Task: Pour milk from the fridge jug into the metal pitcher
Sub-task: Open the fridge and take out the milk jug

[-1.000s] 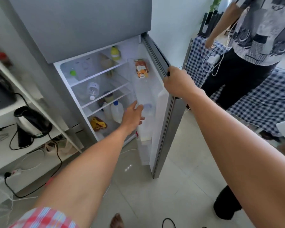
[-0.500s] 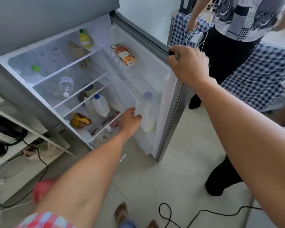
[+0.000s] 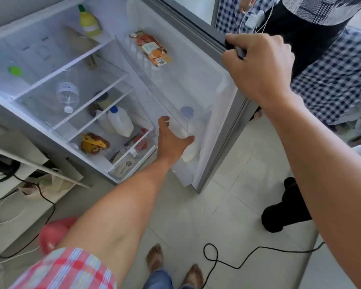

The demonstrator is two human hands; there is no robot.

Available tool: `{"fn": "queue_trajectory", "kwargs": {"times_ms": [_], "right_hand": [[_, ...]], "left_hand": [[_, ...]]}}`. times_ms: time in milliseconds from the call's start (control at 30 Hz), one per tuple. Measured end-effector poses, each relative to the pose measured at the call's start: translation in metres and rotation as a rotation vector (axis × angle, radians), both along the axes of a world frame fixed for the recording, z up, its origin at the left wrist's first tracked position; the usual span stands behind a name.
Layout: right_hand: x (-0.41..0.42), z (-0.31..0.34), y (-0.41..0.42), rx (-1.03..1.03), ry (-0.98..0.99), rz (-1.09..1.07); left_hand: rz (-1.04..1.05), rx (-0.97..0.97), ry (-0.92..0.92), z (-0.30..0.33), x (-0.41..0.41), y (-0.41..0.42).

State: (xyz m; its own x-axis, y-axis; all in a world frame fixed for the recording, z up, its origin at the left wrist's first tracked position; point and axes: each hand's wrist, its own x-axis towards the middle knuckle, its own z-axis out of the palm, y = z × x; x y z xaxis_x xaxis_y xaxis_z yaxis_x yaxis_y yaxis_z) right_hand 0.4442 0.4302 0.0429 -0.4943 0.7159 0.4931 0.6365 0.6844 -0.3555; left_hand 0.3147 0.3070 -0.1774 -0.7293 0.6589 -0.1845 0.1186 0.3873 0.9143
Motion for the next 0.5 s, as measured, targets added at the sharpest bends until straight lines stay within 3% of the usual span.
{"fn": "queue_trajectory", "kwargs": {"times_ms": [233, 333, 500], "right_hand": [[0.001, 0.004, -0.003, -0.011, -0.006, -0.001], [0.001, 0.003, -0.003, -0.013, 0.004, 0.013], [0.002, -0.002, -0.001, -0.009, 0.005, 0.024]], "left_hand": [[0.103, -0.116, 0.201, 0.005, 0.017, 0.002], [0.170, -0.059, -0.075, 0.011, 0.025, 0.010], [0.455, 0.084, -0.491, 0.016, 0.033, 0.008]]}}
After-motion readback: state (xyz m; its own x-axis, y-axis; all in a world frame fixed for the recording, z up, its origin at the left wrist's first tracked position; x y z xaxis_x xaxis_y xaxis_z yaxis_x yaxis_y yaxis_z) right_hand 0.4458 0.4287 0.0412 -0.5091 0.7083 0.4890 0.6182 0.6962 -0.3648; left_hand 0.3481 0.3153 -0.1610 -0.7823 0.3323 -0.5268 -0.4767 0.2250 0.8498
